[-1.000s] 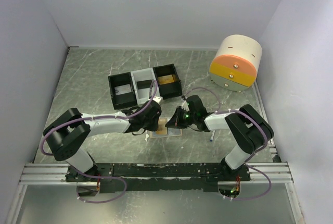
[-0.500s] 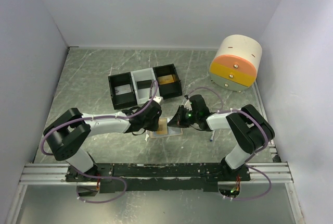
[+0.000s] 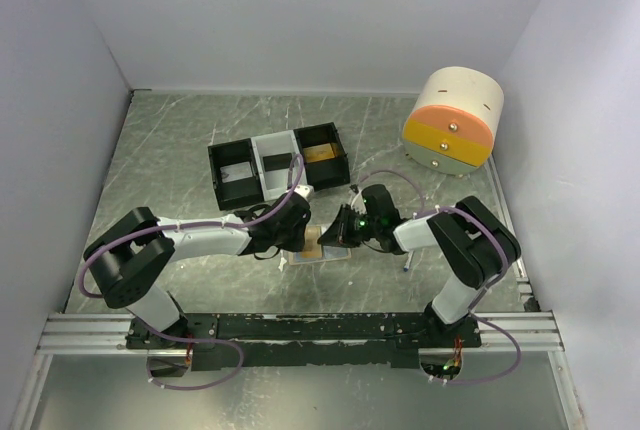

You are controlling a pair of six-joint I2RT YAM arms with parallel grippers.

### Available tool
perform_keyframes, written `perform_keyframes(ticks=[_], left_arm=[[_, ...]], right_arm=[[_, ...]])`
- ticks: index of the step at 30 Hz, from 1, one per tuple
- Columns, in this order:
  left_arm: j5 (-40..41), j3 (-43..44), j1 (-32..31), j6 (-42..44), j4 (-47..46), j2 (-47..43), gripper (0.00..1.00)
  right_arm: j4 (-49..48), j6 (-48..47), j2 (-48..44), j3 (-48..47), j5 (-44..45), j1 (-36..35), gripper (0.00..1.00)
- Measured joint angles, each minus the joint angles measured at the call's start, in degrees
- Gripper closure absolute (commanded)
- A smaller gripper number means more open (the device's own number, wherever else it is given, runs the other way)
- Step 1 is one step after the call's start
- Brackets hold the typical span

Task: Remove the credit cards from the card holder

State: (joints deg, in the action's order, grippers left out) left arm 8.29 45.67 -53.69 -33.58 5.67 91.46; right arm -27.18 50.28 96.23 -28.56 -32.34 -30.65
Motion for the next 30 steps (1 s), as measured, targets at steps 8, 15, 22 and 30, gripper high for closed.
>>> perform_keyframes(ticks=[8, 15, 22, 30], left_arm=[[0.74, -0.09, 0.0, -1.18, 0.04, 0.0, 0.72], [1.22, -0.09, -0.15, -1.36, -0.02, 0.0, 0.68], [0.48, -0.09, -0.22, -1.27, -0.68, -0.17, 0.49], [-1.01, -0.13, -0.37, -1.49, -0.68, -0.59, 0.47]], right_arm=[[1.38, 0.17, -1.57, 0.68, 1.25, 0.63, 1.0], [0.92, 0.33, -1.99, 2.03, -0.55, 3.67, 1.0], [-0.55, 0.96, -1.44, 2.62, -1.97, 3.85, 0.87], [-1.92, 1.11, -0.83, 2.62, -3.21, 3.85, 0.83]])
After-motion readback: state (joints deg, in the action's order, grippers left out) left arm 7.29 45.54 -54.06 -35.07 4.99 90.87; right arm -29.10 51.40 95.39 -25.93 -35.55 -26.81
